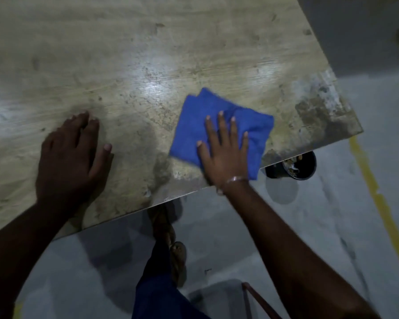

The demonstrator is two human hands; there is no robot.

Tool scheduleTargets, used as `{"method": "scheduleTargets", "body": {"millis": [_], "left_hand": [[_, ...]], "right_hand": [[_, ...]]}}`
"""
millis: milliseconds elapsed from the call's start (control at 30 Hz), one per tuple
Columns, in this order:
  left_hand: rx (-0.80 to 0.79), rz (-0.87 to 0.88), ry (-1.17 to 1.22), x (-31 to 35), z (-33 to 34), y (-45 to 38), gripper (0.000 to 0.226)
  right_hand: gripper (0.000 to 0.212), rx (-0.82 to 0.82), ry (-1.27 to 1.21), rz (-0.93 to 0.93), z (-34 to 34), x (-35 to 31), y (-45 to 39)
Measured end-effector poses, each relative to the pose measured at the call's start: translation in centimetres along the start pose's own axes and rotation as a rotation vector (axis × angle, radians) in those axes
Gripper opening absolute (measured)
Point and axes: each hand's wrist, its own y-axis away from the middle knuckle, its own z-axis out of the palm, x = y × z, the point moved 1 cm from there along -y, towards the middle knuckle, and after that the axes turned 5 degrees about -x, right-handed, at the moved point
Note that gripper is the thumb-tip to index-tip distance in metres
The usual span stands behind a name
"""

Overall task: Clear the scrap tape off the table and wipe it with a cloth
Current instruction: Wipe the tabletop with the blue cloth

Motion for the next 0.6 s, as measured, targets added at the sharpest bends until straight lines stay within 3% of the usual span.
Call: {"method": "scheduleTargets", "body": {"millis": [100,167,300,400,500,600], "left_hand": [[0.003,-0.023,-0.001,-0.1,0.1,0.0,0.065],[0.006,-0.043,0.008,-0.1,0.1,0.1,0.065],[0.012,-0.030,-0.020,-0.3,0.2,0.1,0.063],[0.033,-0.033,-0.021,-0.2,0.1,0.1,0.061],[0.046,-0.072,-0.020,-0.2,0.1,0.2,0.060],[0.053,-0.163,-0.034,-0.2,-0.2,0.2,0.065]], "right_hand": [[0.065,-0.052,-0.029,-0.165,0.1,-0.5,6.8],[0.066,-0.079,-0.084,-0.151,0.0,1.2,8.7],[0.069,-0.040,-0.089,0.078,-0.4,2.5,3.5],[0.071,-0.028,-0.068,0.108,-0.3,-0.5,-2.8],[0.070,-0.004,-0.013,0.007,0.4,-5.1,-4.6],[0.067,-0.007,0.029,-0.182,0.9,-7.1,-0.6]]}}
